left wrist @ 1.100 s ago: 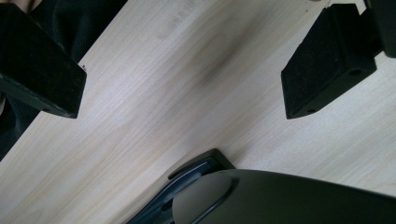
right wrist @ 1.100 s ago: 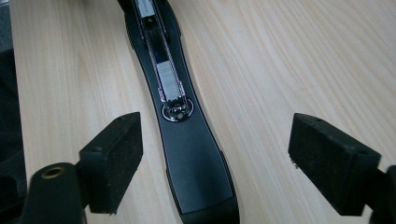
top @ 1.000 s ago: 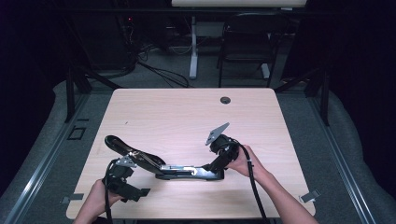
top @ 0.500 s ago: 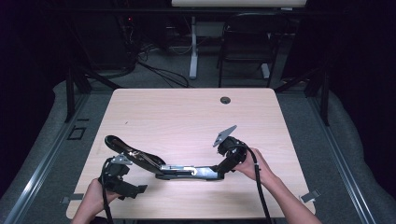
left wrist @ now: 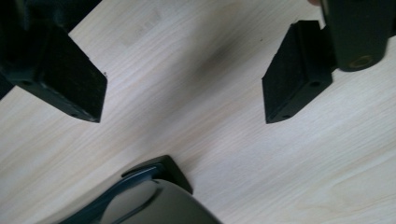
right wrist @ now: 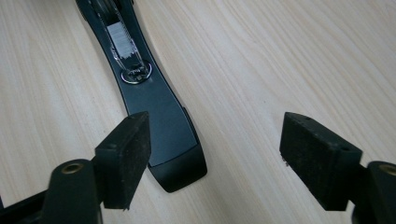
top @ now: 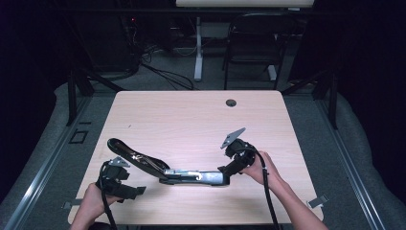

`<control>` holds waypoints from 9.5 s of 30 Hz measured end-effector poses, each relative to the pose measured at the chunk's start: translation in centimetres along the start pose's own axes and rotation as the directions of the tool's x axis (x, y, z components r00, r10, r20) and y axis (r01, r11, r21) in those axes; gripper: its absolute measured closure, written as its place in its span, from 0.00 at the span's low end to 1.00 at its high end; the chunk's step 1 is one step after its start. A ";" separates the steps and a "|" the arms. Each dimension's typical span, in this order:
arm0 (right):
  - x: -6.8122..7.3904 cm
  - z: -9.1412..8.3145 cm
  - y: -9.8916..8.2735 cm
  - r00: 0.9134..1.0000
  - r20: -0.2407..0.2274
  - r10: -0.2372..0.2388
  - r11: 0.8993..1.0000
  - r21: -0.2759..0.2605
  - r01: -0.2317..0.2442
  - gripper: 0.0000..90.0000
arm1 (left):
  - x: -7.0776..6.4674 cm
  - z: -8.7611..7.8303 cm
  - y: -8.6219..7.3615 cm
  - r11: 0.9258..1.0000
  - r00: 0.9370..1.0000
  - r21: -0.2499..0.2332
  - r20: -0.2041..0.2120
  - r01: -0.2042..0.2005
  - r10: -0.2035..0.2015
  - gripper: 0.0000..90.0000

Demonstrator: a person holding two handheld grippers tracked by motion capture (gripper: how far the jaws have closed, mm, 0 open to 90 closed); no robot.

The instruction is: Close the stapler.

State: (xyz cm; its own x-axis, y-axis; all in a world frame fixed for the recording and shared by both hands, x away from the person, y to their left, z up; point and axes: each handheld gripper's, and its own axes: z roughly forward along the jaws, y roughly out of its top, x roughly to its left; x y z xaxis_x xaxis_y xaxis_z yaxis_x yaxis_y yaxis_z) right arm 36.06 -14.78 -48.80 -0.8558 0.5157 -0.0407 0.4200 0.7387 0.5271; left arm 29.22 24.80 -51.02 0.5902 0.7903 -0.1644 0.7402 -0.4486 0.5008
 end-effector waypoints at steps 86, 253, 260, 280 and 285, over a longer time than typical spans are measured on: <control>4.4 -2.4 9.0 0.997 0.004 -0.071 0.947 -0.313 0.069 1.00 | -4.5 2.0 6.1 0.928 0.991 -0.349 -0.085 -0.130 0.107 1.00; -1.2 -7.2 -3.6 0.972 0.120 0.203 0.971 -0.152 -0.184 0.37 | -0.5 2.1 5.4 0.963 0.997 -0.269 -0.071 0.014 -0.035 0.13; -2.2 -7.9 -5.7 0.954 0.151 0.258 0.960 -0.151 -0.236 0.27 | -0.5 2.2 5.4 0.964 0.997 -0.266 -0.071 0.014 -0.034 0.13; -5.3 -5.9 -9.0 0.904 0.231 0.361 0.932 -0.082 -0.352 0.13 | -0.2 2.2 5.3 0.967 0.993 -0.254 -0.104 0.023 -0.050 0.07; -5.6 -5.2 -9.3 0.896 0.246 0.371 0.928 -0.070 -0.365 0.02 | 0.0 2.3 5.3 0.967 0.992 -0.253 -0.112 0.027 -0.057 0.04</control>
State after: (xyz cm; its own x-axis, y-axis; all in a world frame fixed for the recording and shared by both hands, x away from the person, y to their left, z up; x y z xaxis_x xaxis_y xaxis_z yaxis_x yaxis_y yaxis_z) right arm 35.36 -26.75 -49.04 -0.5365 0.8424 -0.0501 0.6813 0.4674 0.5633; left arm 33.93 21.47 -50.31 0.5071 0.8564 -0.0967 0.6504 -0.3067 0.6950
